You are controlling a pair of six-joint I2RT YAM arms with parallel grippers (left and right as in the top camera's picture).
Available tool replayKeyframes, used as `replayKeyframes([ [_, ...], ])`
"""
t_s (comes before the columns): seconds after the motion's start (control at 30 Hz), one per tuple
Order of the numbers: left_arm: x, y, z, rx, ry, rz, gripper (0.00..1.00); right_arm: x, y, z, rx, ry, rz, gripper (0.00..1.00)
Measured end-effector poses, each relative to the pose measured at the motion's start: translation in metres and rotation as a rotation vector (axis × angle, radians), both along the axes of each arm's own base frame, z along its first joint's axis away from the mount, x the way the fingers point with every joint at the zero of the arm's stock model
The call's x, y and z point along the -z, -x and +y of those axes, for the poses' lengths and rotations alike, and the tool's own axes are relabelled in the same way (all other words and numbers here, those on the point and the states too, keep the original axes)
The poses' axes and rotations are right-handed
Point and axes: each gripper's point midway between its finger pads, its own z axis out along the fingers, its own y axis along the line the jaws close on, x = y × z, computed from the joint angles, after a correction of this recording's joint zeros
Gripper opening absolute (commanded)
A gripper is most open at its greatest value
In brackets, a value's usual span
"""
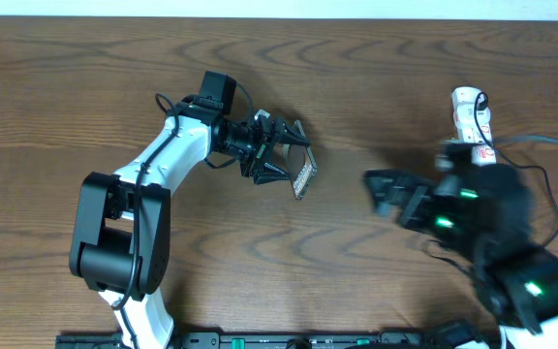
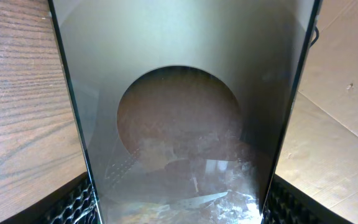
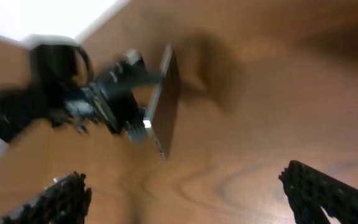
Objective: Plug charger to phone and switch on socket
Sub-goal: 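Reach the right gripper to the phone and grasp its side edge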
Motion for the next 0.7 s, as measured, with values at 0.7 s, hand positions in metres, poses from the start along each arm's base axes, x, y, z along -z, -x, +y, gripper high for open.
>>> replayKeyframes([
  [0.7, 0.0, 0.0, 0.0, 0.0, 0.0, 0.0, 0.59, 0.091, -0.031, 0.108, 0.137, 0.38, -0.101, 0.83],
])
